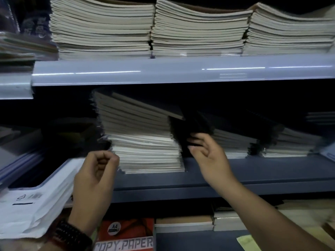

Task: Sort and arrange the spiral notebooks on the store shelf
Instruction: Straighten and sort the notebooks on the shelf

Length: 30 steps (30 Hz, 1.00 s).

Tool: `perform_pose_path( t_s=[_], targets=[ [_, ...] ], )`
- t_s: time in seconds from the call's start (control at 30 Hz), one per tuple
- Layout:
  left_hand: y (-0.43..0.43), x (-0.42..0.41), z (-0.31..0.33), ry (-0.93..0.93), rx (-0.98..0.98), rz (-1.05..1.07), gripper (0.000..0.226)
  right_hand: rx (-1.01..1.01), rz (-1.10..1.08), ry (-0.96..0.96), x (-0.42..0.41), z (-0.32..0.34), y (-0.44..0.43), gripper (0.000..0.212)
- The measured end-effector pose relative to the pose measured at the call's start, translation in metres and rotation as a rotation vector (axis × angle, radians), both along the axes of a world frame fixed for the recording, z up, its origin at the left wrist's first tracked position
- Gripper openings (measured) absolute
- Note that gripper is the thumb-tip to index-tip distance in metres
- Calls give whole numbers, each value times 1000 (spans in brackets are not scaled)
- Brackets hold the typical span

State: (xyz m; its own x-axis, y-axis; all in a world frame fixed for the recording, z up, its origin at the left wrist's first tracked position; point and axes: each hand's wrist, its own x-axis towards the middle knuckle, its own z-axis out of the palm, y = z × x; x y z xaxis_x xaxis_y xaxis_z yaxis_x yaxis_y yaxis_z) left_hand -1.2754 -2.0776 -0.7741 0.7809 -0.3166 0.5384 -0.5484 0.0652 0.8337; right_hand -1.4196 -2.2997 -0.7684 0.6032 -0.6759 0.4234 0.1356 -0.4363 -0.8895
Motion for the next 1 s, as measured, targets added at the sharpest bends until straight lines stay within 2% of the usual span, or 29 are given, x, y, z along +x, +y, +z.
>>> perform_pose_path(
  t_s=[0.13,0.23,0.33,0.47,0.53,0.67,0.73,0.83,0.9,0.97,1.0],
  targets=[
    [-27,-34,-4,40,47,-140,6,57,0,9,-17,-4,-4,36],
    [-45,-52,3,44,14,-135,11,244,29,-77,-17,6,-6,39],
    [-56,-60,13,-23,13,-121,14,500,64,-222,-6,27,-9,17],
    [-60,-55,34,-170,20,-15,13,491,-185,-242,8,40,-15,12],
    [-58,-49,45,-256,-8,55,14,520,-209,-282,10,48,-17,11],
    [-43,-18,62,-365,-86,214,10,515,-177,-316,15,69,-10,23],
    [-33,2,68,-356,-123,281,15,481,-174,-298,19,75,-6,22],
    [-22,24,72,-332,-77,302,27,485,-206,-286,28,82,1,19],
    [-20,32,75,-258,-54,217,29,488,-206,-269,37,83,4,12],
    [-21,38,76,-166,-56,94,42,500,-178,-278,47,82,7,8],
    [-23,41,76,-140,-53,46,48,500,-163,-293,51,82,8,14]
  ],
)
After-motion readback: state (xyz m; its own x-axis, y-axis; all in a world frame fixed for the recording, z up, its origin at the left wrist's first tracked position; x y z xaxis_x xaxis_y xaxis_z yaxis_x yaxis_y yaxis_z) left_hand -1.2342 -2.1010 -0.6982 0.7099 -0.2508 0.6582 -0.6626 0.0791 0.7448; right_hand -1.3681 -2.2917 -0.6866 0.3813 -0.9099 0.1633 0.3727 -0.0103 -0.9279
